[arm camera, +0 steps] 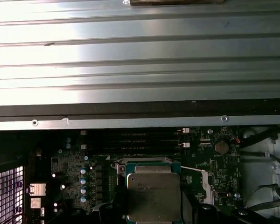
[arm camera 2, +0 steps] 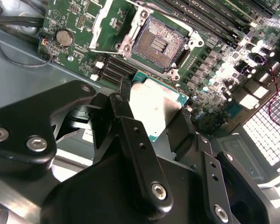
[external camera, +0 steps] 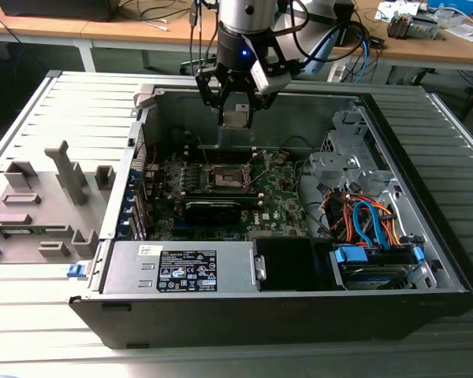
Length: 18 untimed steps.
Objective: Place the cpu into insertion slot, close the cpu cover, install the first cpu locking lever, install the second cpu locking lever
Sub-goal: 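Place the cpu into insertion slot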
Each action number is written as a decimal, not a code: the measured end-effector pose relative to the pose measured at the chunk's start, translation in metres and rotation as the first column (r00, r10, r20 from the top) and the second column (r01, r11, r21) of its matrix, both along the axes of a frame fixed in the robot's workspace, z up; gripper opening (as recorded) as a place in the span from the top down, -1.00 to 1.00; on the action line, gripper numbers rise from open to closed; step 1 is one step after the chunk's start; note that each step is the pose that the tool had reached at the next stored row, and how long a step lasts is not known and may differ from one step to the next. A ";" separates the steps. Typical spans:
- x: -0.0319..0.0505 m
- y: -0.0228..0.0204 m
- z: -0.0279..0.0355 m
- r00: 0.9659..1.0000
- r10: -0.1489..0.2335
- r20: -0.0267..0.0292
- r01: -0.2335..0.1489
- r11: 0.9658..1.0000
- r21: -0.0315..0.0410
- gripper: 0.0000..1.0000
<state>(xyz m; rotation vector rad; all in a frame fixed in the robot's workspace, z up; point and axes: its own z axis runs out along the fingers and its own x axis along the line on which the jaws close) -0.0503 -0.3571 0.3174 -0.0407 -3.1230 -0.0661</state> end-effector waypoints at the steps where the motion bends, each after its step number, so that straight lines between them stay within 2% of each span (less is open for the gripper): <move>1: 0.0000 0.0000 -0.0002 1.000 0.000 0.000 0.000 1.000 0.000 -0.09; 18: 0.0000 -0.0004 -0.0050 1.000 0.000 0.000 0.000 1.000 0.000 -0.09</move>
